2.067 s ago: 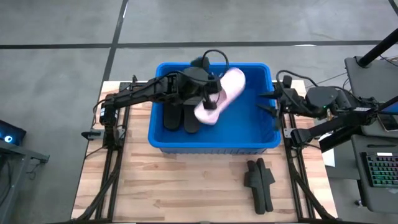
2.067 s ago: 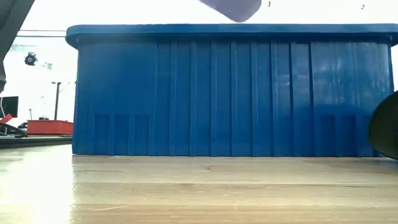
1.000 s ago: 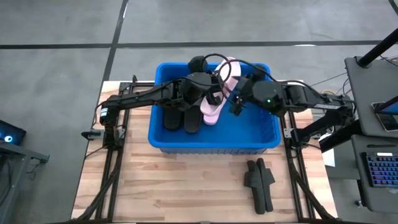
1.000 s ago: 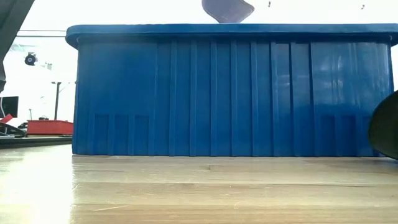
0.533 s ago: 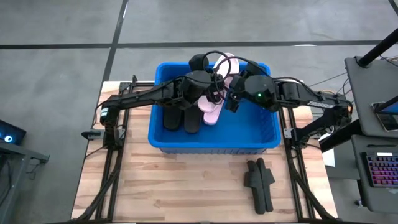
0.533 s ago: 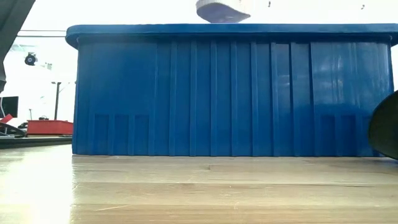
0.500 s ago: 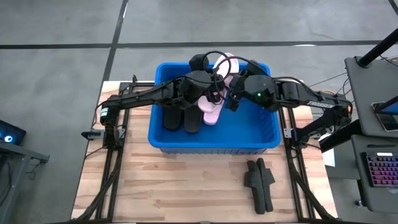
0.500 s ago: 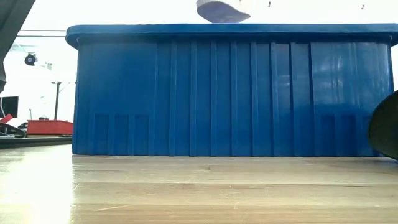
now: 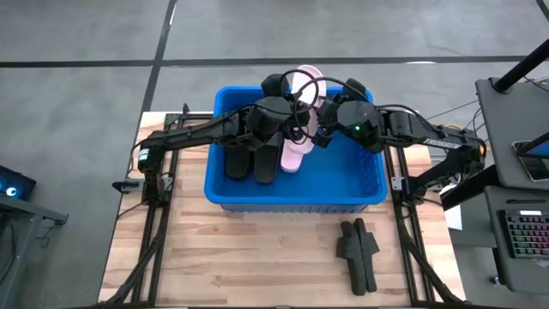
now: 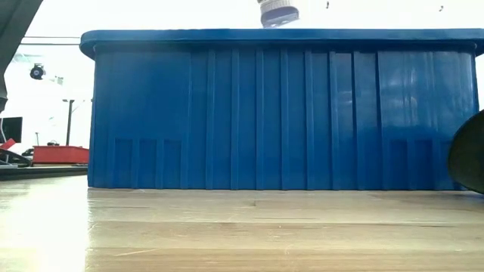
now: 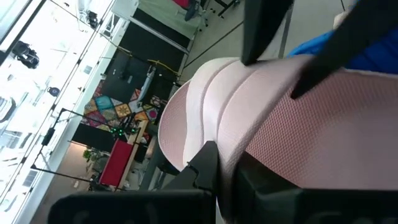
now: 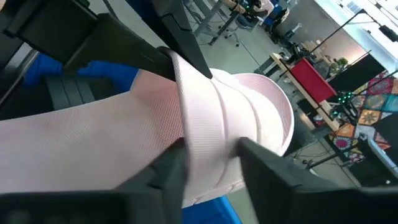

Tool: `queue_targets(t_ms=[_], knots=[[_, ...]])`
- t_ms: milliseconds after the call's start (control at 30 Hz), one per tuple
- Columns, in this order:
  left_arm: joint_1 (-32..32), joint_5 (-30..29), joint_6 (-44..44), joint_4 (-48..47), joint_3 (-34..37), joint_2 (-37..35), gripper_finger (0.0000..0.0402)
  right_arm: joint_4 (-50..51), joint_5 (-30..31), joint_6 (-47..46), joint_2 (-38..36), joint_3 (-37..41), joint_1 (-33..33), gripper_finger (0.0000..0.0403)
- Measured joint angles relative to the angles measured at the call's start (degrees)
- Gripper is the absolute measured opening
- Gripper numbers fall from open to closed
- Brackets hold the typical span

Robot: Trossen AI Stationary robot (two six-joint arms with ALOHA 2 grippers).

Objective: Pick and place slides into bin
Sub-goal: Put the pink slides into the blue bin

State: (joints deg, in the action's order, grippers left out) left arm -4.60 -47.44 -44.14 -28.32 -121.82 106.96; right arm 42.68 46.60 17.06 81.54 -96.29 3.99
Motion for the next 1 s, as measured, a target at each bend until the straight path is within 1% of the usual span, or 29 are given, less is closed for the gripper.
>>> queue_targets(t_ms=[133, 200, 300, 367, 467, 667, 767, 867, 1000], knots=[[0.0, 0.3, 0.1, -0.1, 0.0, 0.0, 0.0, 0.0, 0.1, 1.2, 0.0, 0.0, 0.0, 0.0032], [0.0, 0.3, 0.2, -0.1, 0.0, 0.0, 0.0, -0.1, 0.2, 1.9, 0.0, 0.0, 0.0, 0.0019], [0.0, 0.8, 0.3, -0.1, 0.0, -0.1, 0.0011, -0.4, 0.6, 2.0, 0.0, 0.0, 0.1, 0.0012], [0.2, 1.7, 0.3, 0.3, -0.1, -0.2, 0.0032, -0.2, 0.6, 1.8, 0.0, 0.1, 0.2, 0.001], [0.3, 2.3, 0.3, 0.3, -0.3, -0.5, 0.0079, 0.5, 1.6, 0.1, 0.0, 0.1, 0.5, 0.001], [0.2, 0.8, 1.7, 0.6, -0.4, -1.8, 0.0186, 2.6, 1.7, -5.0, -1.0, 0.1, 1.9, 0.0009], [0.2, 0.6, 6.0, 0.2, -0.4, -3.1, 0.0225, 6.6, 1.6, -9.9, -1.2, 0.7, 3.1, 0.0009], [0.2, 0.8, 11.0, 0.3, -0.4, -5.4, 0.0246, 11.7, 1.5, -17.4, -1.3, 2.9, 4.3, 0.0009], [0.2, 0.9, 12.4, 0.7, -0.3, -9.2, 0.025, 10.6, 1.4, -22.3, -1.4, 8.8, 5.0, 0.0009]])
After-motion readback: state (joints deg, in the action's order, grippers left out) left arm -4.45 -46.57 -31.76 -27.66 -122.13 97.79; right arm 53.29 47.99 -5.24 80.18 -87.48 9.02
